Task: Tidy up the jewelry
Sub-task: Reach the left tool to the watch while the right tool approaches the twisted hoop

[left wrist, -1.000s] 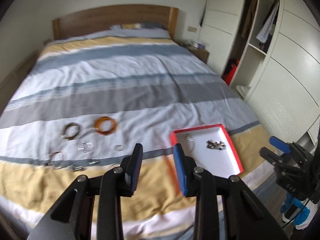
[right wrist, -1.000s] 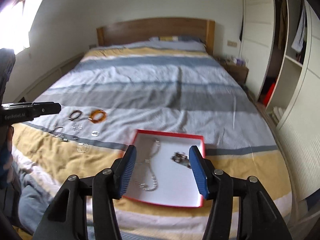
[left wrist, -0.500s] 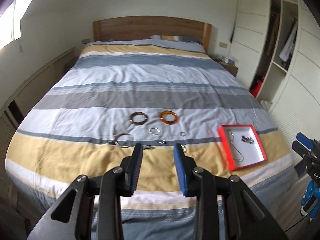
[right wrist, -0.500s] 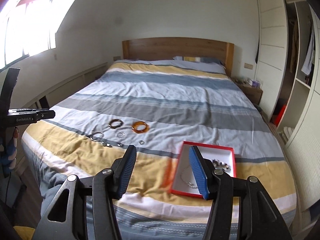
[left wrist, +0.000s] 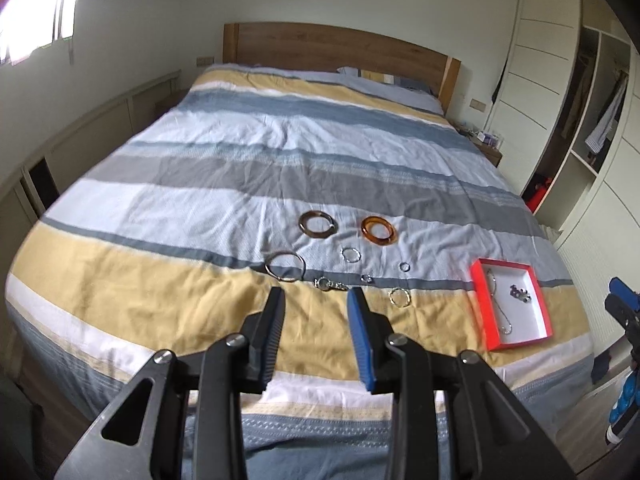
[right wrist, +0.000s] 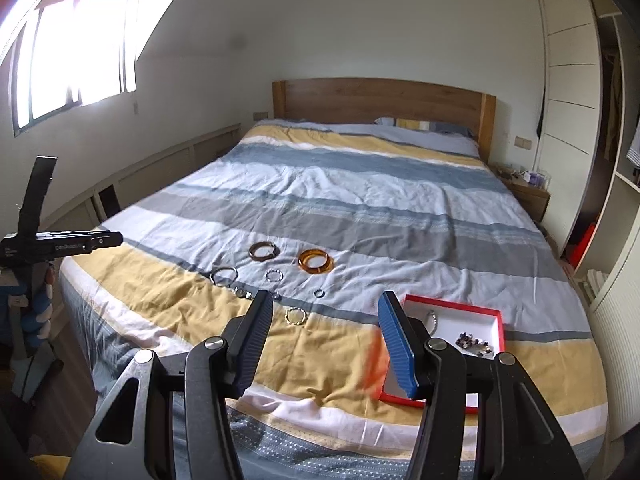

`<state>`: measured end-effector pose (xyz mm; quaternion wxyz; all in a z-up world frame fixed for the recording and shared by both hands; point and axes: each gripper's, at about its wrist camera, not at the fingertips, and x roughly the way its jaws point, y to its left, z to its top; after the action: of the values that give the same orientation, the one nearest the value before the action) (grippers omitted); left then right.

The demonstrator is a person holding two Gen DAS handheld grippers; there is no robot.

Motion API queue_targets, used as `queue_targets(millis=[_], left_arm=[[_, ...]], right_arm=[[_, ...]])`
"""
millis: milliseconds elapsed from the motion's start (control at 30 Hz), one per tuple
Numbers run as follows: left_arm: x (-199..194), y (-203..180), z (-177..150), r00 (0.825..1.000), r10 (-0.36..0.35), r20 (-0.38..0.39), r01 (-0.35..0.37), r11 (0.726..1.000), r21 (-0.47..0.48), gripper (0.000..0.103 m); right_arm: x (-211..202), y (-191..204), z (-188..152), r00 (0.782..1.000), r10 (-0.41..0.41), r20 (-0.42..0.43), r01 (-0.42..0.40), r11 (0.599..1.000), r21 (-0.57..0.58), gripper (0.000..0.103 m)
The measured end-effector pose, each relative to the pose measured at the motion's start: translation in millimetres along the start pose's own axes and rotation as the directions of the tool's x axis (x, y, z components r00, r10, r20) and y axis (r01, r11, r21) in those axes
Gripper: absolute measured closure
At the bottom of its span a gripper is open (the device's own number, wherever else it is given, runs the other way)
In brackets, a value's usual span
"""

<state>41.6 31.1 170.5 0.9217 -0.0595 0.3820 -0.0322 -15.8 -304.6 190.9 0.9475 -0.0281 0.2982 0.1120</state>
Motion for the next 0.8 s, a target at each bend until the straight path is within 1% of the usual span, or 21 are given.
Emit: queue_targets(millis=[67,233,400,533,600,800], left_arm=[[18,3,-5,1.000,0.000,-0.008,0.000,1.000,-0.015,0.072],[67,17,-16,0.999,0.035,-0.024,-0.035,0.999,-0.028,0.072],[123,38,-36,0.994,0.054,-0.100,-0.063,0.994,-0.085,0.073],[161,48,-52,0.986,0.022,-0.168,-0.045,0.989,-0.138,0.073],[175,48,-55,0.982,0.002,-0.187,-0.031,0.988,-0.151,0.073],[215,33,-50,0.972,-0.064,-0.225,0.032,0.989,-0.143,0.072]], right_arm=[[18,0,-2,1.000,0.006,-0.012,-0.006,1.000,0.000,0.049],[68,-1,-11,0.998,0.038,-0.049,-0.036,0.999,0.029,0.049],[131,7,-27,0.989,0.085,-0.119,-0.081,0.996,0.034,0.049],[180,16,-36,0.974,0.138,-0.177,-0.135,0.990,0.028,0.049],[200,19,-39,0.968,0.154,-0.197,-0.152,0.988,0.024,0.049],[257,22,-52,0.940,0.222,-0.260,-0.217,0.975,0.049,0.049]])
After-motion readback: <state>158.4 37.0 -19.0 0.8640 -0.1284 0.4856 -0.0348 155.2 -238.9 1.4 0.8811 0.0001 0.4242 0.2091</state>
